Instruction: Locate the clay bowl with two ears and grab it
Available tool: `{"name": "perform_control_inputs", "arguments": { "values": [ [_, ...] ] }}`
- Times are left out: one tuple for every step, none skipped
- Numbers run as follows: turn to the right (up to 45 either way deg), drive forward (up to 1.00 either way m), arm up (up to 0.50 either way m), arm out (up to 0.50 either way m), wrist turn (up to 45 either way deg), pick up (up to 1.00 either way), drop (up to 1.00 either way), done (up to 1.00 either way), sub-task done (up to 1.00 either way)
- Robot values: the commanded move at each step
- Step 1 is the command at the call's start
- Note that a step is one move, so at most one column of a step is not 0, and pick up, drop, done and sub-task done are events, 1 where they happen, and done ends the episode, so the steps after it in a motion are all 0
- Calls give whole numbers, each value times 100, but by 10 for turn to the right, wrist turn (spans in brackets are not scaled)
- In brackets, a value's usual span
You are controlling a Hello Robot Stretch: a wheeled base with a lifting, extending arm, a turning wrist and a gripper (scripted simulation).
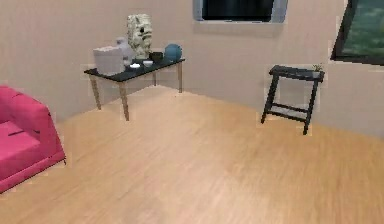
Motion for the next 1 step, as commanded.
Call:
{"name": "perform_control_inputs", "arguments": {
  "values": [
    [0, 100, 0, 0, 0, 0, 0, 0, 0]
  ]
}}
